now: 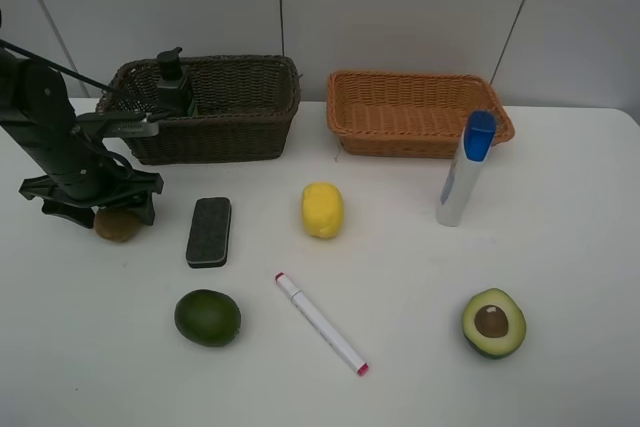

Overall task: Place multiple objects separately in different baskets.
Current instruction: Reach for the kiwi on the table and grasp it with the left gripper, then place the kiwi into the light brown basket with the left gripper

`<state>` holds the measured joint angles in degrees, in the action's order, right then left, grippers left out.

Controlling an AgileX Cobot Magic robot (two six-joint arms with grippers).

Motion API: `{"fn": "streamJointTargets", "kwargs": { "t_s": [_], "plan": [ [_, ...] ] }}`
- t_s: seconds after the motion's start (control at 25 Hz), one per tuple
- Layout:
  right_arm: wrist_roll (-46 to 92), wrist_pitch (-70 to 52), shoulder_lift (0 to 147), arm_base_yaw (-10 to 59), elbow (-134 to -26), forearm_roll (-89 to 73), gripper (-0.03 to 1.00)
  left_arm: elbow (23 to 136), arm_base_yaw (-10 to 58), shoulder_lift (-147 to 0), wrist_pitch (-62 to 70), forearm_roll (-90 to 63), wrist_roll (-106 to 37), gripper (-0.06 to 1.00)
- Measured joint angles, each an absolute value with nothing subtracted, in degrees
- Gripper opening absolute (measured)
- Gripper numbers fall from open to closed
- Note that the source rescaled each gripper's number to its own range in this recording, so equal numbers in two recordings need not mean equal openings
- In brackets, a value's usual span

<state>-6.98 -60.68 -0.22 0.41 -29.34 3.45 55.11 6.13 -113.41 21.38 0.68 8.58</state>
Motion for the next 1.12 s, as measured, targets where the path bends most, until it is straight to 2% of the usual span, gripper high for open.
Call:
{"fn": "streamJointTargets", "kwargs": {
  "t_s": [0.08,0.12,0.16,0.44,0.68,0.88,1.12],
  "plan": [
    [-7.0,-60.7,-0.2,0.4,-29.3,3.4,1.0,55.1,6.1,-113.4,21.8,0.8,8.8,0.59],
    [-7.0,-60.7,-0.2,0.4,-29.3,3.4,1.0,55.1,6.1,-113.4,22.2,0.8,8.8,0.39],
    [-7.0,-60.7,-0.2,0.4,-29.3,3.4,1.0,55.1,6.1,-113.4,22.7,0.8,8.7,0.33],
    [-7.0,-60.7,-0.2,0.4,-29.3,3.4,1.0,56.8,6.1,-106.3,34.0,-1.1,7.9,0.34],
    [-7.0,-60.7,-0.2,0.4,-29.3,3.4,1.0,67.6,7.3,-97.3,43.0,-11.6,2.4,0.34],
    [-7.0,-60.7,-0.2,0.4,-29.3,3.4,1.0,79.2,16.3,-98.8,43.1,-16.3,0.4,0.34],
    [-7.0,-60.7,-0.2,0.4,-29.3,3.4,1.0,96.5,28.0,-109.8,38.4,-16.8,0.0,0.34]
  ]
}}
